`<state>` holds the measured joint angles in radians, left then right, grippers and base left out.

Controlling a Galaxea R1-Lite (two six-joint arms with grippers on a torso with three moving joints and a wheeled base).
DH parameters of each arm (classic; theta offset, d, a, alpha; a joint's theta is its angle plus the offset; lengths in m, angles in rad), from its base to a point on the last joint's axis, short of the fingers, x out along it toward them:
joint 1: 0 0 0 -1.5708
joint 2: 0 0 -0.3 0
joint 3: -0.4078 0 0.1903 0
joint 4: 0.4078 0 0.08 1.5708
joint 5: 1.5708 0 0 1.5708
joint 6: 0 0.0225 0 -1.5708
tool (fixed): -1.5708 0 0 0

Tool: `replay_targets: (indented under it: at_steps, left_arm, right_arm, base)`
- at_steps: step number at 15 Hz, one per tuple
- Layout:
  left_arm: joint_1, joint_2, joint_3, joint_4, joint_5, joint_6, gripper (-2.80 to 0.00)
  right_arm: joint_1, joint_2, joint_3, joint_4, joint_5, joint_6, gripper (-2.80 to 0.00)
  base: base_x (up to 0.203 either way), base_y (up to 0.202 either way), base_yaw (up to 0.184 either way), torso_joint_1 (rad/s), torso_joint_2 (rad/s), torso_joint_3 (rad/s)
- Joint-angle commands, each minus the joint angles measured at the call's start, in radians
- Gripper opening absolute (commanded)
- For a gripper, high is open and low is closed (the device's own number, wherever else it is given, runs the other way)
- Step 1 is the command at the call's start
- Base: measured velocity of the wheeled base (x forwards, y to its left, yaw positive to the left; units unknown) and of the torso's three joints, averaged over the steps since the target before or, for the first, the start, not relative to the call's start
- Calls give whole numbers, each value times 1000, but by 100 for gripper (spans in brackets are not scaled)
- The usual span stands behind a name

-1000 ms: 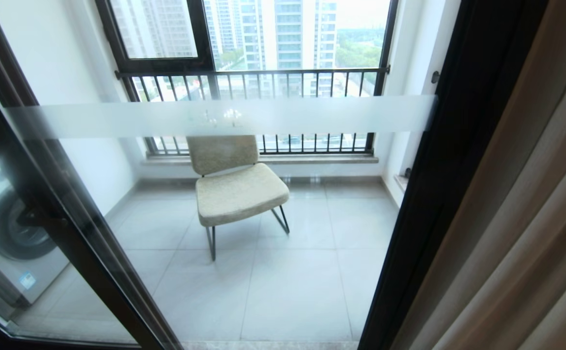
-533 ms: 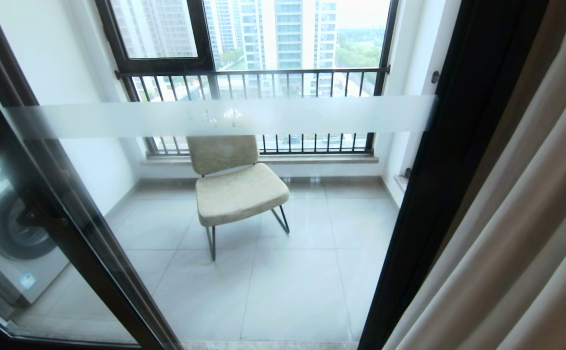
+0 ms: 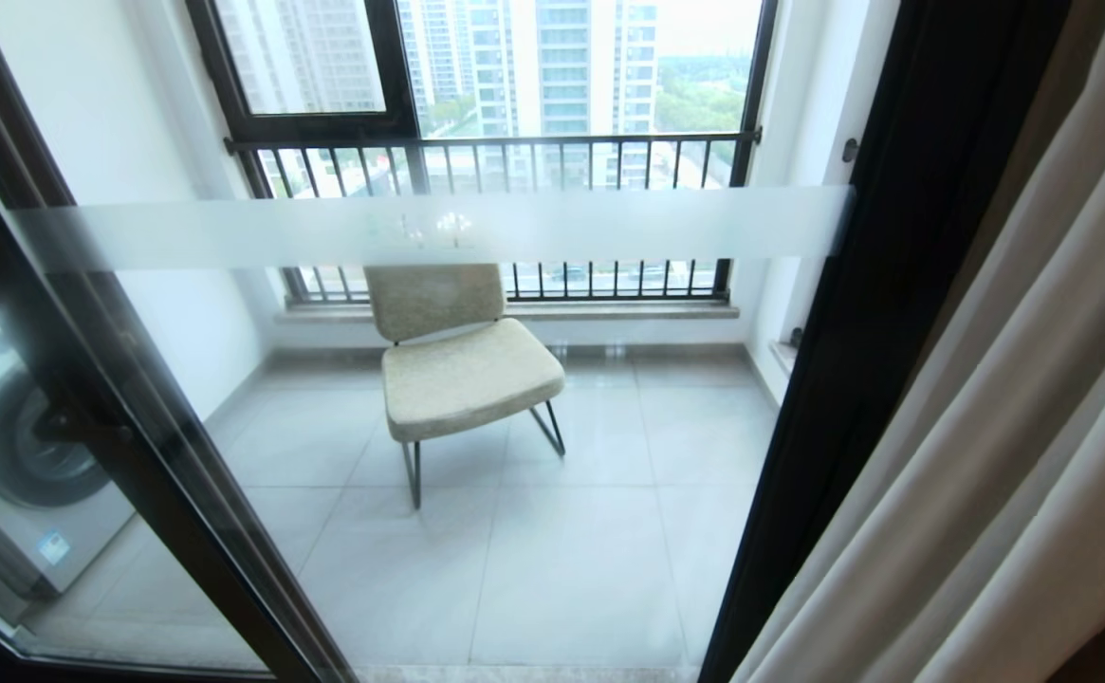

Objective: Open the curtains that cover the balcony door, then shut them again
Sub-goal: Pull the inner curtains open on both sides

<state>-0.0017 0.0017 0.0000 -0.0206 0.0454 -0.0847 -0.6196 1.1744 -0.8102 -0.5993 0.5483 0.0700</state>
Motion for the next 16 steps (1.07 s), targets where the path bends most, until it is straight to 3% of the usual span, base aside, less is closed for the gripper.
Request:
replay_targets:
  at_steps: [1, 12, 16]
  left_arm:
    - [0, 0, 0, -1, 1, -1, -280]
    - [-1, 0, 0, -1, 1, -1, -280]
    - [0, 0, 0, -1, 1, -1, -280]
  right_arm:
    - [0, -69, 41, -3, 3, 1, 0]
    - [0, -628, 361, -11, -7, -10, 0]
    - [44, -774, 457, -20, -7, -122, 0]
  base:
    - [0, 0, 0, 0, 0, 0]
    - [0, 0, 0, 0, 0, 0]
    - [0, 0, 0, 0, 0, 0]
